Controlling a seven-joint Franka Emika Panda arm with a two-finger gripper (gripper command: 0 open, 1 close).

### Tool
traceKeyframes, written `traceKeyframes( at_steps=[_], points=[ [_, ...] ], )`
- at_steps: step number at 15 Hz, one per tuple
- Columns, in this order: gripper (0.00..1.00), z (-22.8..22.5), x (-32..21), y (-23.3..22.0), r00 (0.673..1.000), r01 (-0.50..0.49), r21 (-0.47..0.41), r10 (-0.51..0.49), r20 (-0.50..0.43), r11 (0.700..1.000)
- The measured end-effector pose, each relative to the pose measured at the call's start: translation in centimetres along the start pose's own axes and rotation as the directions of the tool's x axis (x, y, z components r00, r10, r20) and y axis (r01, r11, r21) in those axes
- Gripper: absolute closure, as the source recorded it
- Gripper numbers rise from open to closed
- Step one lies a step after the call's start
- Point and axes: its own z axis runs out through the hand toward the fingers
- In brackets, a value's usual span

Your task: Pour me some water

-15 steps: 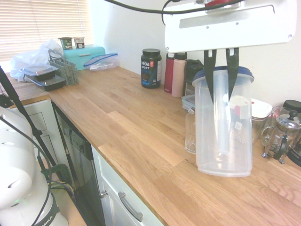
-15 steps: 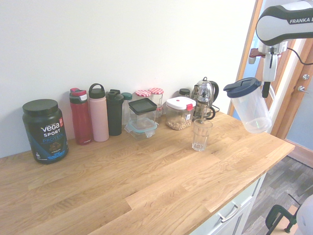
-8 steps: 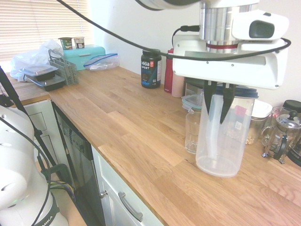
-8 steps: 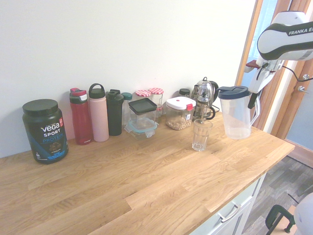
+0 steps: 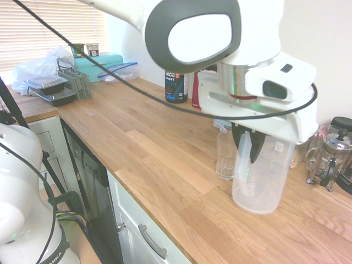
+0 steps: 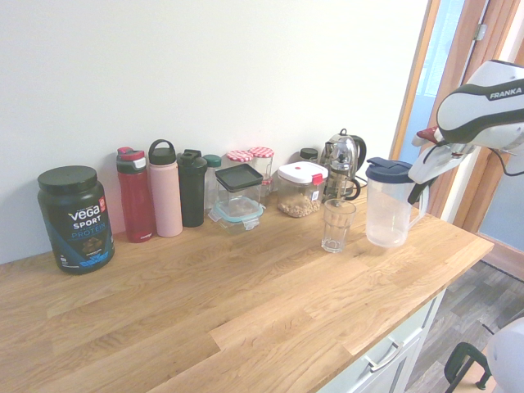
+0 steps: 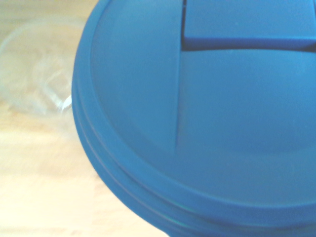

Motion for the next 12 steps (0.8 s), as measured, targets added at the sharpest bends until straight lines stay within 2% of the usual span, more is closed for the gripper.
traceKeyframes(
  at_steps=[3, 7, 10, 12],
  points=[
    [1.00, -1.2, -3.5, 0.5, 1.000, 0.009, 0.025, -0.008, -0.015, 1.000],
    [1.00, -3.1, -8.6, -0.6, 0.997, 0.064, 0.037, -0.066, 0.031, 0.997],
    [1.00, -5.6, -11.3, -3.9, 0.993, 0.111, 0.053, -0.112, 0.022, 0.992],
    [1.00, -6.0, -13.3, -7.7, 0.991, 0.133, 0.061, -0.135, 0.019, 0.989]
  ],
)
